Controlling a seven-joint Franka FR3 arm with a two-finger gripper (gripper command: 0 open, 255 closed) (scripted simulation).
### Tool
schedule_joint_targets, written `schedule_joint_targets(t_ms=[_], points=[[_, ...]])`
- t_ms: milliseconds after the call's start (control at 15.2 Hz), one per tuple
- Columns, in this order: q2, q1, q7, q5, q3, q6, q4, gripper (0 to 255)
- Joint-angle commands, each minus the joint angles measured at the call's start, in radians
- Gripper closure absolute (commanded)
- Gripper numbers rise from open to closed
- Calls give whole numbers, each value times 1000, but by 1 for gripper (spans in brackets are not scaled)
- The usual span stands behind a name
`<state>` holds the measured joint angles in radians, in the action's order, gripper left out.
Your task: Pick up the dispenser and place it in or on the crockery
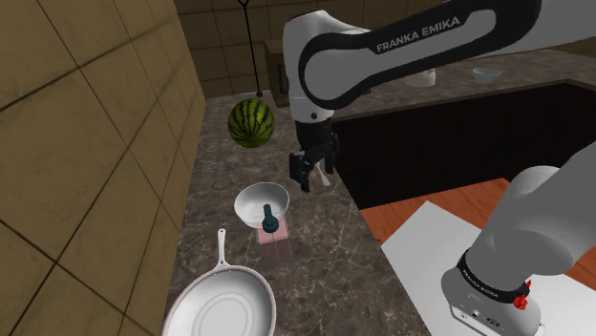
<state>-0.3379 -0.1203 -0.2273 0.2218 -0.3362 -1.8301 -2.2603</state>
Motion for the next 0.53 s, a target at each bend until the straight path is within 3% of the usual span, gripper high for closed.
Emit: schedule_joint_targets(t_ms=[0, 462], points=[[77, -3, -49, -18, -35, -27, 56, 0], [349, -36, -238, -139, -130, -97, 256, 0]])
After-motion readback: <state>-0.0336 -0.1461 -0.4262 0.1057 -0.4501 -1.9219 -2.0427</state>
